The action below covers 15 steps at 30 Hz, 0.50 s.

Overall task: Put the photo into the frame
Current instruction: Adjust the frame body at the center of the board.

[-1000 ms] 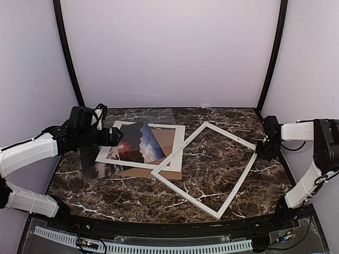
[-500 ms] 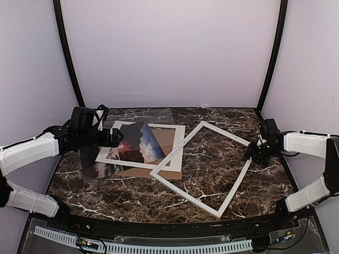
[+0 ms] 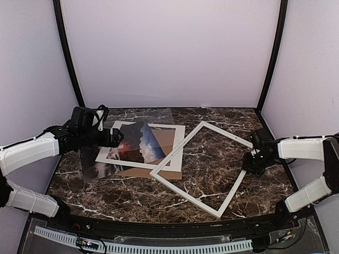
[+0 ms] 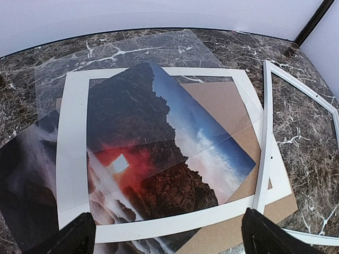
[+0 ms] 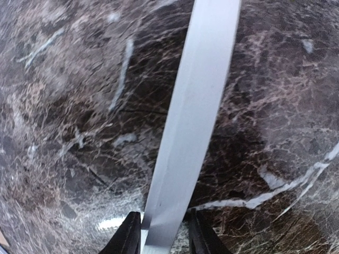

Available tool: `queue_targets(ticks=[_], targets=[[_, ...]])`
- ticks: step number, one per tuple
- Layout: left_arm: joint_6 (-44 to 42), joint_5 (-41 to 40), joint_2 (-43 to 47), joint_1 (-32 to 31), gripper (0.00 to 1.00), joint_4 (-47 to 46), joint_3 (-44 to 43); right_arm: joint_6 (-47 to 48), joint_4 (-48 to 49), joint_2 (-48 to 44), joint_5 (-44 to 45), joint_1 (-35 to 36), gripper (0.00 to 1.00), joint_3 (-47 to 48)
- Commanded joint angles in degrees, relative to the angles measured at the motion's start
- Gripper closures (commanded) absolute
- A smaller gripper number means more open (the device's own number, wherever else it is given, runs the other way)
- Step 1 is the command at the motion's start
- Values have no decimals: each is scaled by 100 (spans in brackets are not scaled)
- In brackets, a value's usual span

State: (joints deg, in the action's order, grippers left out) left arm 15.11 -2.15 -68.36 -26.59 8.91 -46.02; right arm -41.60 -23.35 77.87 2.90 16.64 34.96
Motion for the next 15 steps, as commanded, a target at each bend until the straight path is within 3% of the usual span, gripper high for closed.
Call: queue_targets(ticks=[1, 8, 15], targets=[[1, 52, 104, -30, 1, -46, -50, 25, -134, 260, 468, 41, 72, 47], [-12, 55, 143, -30, 1, -40, -39, 390, -333, 545, 753, -109, 82, 380], [-39, 22, 167, -31, 1, -26, -32, 1201, -556, 583, 810, -860, 85, 860]])
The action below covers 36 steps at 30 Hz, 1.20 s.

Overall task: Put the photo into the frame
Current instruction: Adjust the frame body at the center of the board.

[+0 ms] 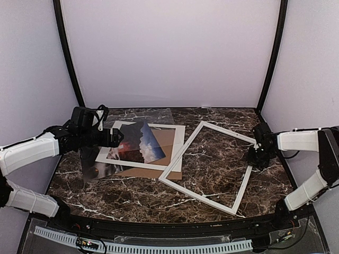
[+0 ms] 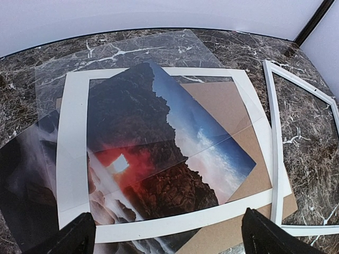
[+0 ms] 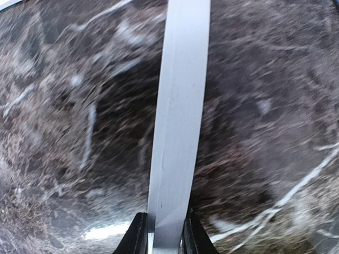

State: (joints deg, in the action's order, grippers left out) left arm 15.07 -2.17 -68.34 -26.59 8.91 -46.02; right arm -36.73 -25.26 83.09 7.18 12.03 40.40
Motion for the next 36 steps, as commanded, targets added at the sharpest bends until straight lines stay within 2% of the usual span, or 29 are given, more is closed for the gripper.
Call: queue_targets(ticks=[1, 10, 16, 20, 26, 30, 34, 36], targets=[[-31, 31, 157, -31, 1, -29, -30, 871, -368, 101, 416, -495, 86, 386], [-131, 13, -3, -31, 1, 54, -113, 2380, -430, 1194, 724, -842, 91, 1267], [-176, 10, -112, -29, 1, 35, -153, 2894, -445, 1684, 378, -909, 93, 1773], [-210, -17, -326, -28, 1, 116, -295, 3369, -711, 1974, 444, -911, 94, 2142], [-70, -195, -790, -17, 1, 487, -649, 3512, -866, 2208, 470, -962, 91, 2360], [98, -341, -1224, 75, 1, 990, -1030, 3172, -1119, 2417, 643, -959, 79, 2633], [276, -103, -1377, 348, 1, 1106, -1115, 2975, -1007, 2063, 474, -939, 53, 2648], [370, 46, -1353, 552, 1, 1086, -1070, 2889, -939, 1778, 317, -911, 36, 2688]])
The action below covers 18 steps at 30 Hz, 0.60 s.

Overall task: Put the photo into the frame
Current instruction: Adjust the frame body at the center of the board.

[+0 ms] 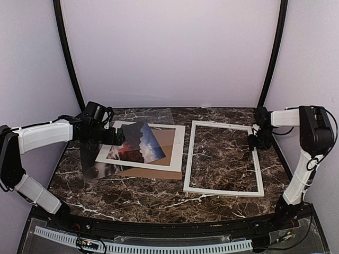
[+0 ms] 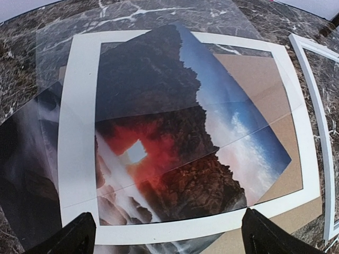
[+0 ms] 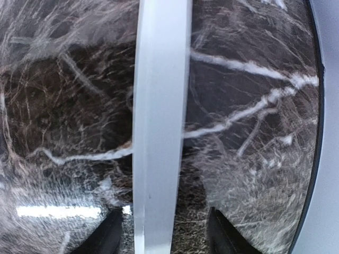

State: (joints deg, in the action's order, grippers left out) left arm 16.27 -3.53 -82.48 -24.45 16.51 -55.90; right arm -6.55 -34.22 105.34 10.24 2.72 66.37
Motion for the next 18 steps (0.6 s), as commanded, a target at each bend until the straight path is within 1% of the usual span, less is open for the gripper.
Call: queue_targets(ticks=[1, 3, 5, 7, 12, 14, 18], targets=[[299, 288, 95, 411, 1, 313, -51, -162, -13, -577, -75, 61, 30, 121], [375, 561, 145, 661, 1, 269, 8, -228, 44, -801, -207, 191, 19, 219], [410, 719, 194, 958, 1, 197, 65, -282, 106, -984, -233, 398, 14, 337], [413, 795, 201, 1116, 1, 188, 65, -359, 221, -1105, -326, 647, 13, 455], [403, 1134, -30, 1490, 1, 155, -15, -620, 733, -1071, -1142, 1322, 13, 785], [399, 1300, -186, 1674, 1, 121, -78, -740, 950, -914, -1469, 1564, 13, 943], [390, 1466, -526, 1971, 1, 47, -276, -903, 1075, -268, -1715, 1982, 11, 1544]])
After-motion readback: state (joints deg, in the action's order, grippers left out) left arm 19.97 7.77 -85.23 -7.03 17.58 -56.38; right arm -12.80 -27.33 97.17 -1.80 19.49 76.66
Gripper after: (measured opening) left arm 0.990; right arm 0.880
